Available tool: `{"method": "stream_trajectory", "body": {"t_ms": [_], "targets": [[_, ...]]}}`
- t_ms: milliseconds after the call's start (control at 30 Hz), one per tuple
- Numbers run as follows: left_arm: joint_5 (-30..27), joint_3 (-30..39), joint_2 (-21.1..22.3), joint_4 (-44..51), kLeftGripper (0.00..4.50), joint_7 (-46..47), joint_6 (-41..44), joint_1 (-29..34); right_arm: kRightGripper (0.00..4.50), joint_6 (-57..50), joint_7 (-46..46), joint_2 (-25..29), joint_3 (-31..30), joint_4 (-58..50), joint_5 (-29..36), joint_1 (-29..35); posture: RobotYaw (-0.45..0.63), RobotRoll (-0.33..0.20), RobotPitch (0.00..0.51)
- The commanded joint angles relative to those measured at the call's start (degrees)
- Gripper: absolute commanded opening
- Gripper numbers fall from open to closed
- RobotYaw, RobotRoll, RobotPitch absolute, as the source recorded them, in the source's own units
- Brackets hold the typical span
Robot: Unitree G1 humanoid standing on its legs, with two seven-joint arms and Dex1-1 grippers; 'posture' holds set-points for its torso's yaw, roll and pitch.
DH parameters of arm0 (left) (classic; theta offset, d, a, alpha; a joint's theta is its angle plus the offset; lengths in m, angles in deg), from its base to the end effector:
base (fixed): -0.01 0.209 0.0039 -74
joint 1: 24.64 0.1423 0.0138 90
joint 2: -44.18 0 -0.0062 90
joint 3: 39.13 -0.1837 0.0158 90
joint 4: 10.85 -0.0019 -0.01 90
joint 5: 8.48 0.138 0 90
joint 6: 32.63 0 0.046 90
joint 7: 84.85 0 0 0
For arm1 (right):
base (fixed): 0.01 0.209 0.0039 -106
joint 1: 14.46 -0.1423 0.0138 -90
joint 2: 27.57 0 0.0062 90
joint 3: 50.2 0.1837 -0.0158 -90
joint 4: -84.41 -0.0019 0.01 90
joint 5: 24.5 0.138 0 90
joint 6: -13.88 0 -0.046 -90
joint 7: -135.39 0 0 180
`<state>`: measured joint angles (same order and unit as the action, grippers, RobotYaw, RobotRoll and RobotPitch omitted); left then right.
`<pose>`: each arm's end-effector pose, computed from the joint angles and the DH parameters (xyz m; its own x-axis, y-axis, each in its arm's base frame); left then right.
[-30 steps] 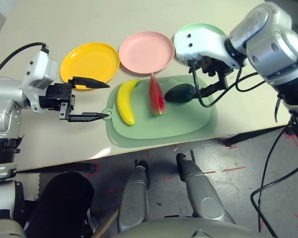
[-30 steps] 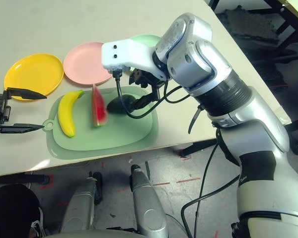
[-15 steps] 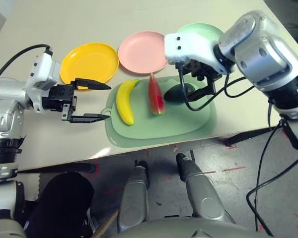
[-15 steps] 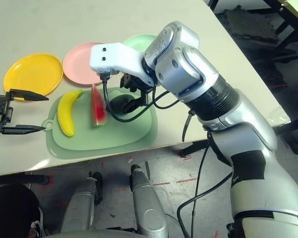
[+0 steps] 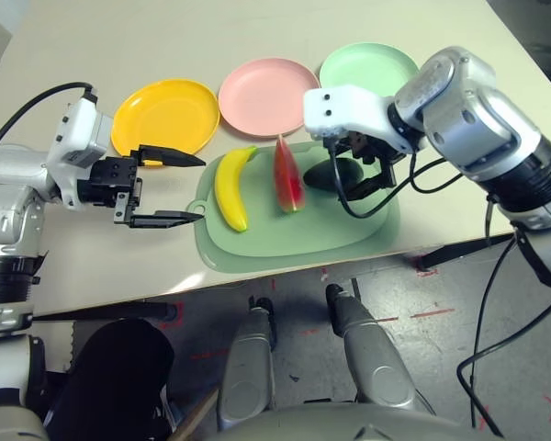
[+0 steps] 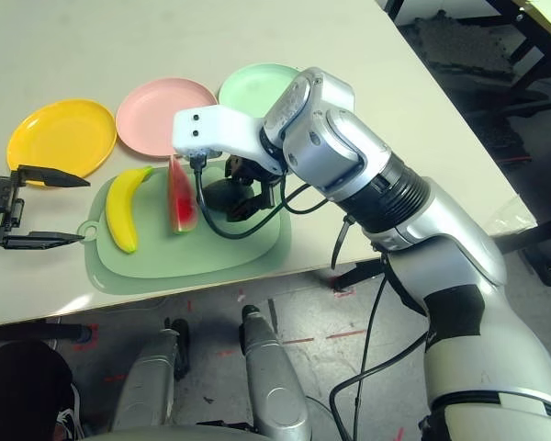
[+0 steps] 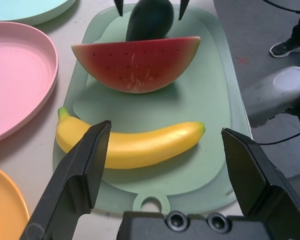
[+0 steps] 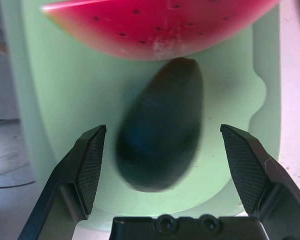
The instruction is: Place the fruits into color-matched plates.
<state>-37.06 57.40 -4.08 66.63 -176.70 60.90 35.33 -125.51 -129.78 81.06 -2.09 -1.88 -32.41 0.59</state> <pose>0.2550 0.3225 0.2474 0.2585 -0.8945 -0.3648 0.9135 0.1036 0.3933 0.3058 -0.0933 0.3009 0.2579 0.4295 -0.8654 -0.9408 -0.0921 -0.3261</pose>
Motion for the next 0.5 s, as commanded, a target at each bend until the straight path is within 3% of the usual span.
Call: {"method": "stream_trajectory", "body": {"t_ms": [33,500], "targets": [[-0.22,0.69,0.72,0.71,4.50,-0.64,0.35,0.98,4.49,1.48,0.46,-0.88,-0.84,0.93,-0.56,0.69,-0.06,0.000,0.330],[-0.21,1.09,0.82,0.76,4.50,-0.63,0.24,1.11,4.49,2.20,-0.17,-1.16,-0.93,2.09,-1.34,1.10,-0.06,0.000,0.330]]}}
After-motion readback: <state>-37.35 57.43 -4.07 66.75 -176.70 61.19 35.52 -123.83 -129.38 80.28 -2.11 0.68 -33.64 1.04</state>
